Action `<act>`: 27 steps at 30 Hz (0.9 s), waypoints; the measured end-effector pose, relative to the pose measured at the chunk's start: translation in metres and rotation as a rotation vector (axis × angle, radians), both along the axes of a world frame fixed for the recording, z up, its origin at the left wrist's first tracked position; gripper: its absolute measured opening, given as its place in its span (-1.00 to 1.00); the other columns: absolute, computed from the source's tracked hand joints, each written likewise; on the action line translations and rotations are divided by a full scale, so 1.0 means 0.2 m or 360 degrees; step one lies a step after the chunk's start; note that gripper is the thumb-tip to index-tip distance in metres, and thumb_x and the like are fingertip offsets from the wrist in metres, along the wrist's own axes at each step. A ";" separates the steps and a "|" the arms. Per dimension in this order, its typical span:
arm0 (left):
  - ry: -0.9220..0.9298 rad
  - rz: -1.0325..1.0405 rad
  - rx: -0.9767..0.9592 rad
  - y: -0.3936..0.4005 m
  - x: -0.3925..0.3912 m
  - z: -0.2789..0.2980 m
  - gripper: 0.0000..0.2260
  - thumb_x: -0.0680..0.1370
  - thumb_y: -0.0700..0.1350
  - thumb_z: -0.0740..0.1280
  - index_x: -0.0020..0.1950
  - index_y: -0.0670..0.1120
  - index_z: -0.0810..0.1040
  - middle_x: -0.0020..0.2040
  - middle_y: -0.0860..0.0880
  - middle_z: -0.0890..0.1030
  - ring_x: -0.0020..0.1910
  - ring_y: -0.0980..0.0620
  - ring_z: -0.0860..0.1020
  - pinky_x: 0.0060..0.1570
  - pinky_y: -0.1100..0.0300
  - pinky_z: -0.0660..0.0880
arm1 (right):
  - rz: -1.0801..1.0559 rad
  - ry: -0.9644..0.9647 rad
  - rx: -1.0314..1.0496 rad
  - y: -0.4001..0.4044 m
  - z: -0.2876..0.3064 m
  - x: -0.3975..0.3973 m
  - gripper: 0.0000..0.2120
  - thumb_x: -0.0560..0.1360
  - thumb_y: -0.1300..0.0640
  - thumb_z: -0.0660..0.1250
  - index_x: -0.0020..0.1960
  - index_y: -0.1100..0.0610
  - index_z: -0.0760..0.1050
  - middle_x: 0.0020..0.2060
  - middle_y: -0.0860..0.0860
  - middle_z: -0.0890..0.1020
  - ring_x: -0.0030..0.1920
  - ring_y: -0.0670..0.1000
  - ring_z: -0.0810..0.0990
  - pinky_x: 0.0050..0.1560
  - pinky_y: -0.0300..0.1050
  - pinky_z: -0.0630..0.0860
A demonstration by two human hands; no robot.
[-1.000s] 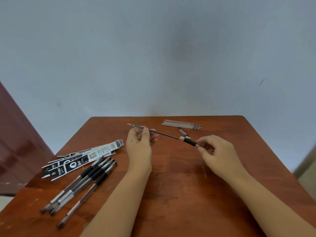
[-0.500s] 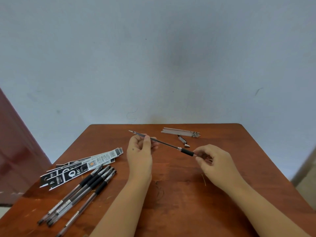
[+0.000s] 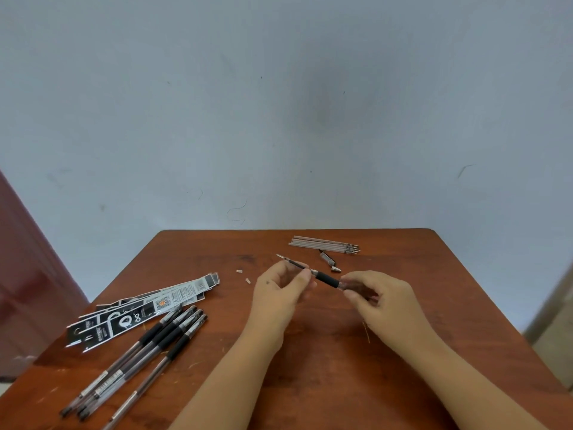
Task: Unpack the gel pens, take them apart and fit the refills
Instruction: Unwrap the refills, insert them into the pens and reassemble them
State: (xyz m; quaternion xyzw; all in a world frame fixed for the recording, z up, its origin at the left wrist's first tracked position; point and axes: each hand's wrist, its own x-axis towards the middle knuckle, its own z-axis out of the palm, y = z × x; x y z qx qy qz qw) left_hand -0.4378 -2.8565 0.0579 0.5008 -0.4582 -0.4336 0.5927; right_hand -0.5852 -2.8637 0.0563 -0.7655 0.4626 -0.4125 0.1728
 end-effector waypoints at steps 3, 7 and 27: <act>-0.0106 -0.0169 0.0072 0.01 -0.01 -0.01 -0.81 0.50 -0.28 0.28 -0.22 -0.03 0.58 -0.35 0.06 0.62 -0.23 0.10 0.58 -0.12 0.23 0.52 | -0.0006 -0.0058 0.0009 0.00 0.00 0.00 -0.88 0.37 0.29 0.38 -0.13 0.13 0.61 -0.32 -0.30 0.50 -0.16 -0.42 0.50 -0.14 -0.59 0.38; -0.0117 -0.0251 0.0107 0.02 -0.02 -0.02 -0.80 0.49 -0.26 0.29 -0.23 -0.04 0.62 -0.35 0.04 0.63 -0.21 0.07 0.57 -0.06 0.15 0.49 | 0.0061 -0.0070 -0.0008 0.01 0.00 0.01 -0.88 0.37 0.28 0.38 -0.13 0.12 0.62 -0.32 -0.32 0.51 -0.15 -0.41 0.51 -0.14 -0.56 0.40; -0.1206 0.0195 -0.0214 -0.03 0.14 0.00 -0.87 0.52 -0.12 0.27 0.02 0.02 0.55 -0.16 0.10 0.52 -0.14 0.14 0.45 -0.13 0.33 0.37 | -0.0430 0.0797 0.0353 -0.33 0.01 0.10 -0.73 0.50 0.06 0.21 0.11 0.14 0.54 0.05 0.09 0.58 0.11 0.08 0.48 0.06 -0.12 0.41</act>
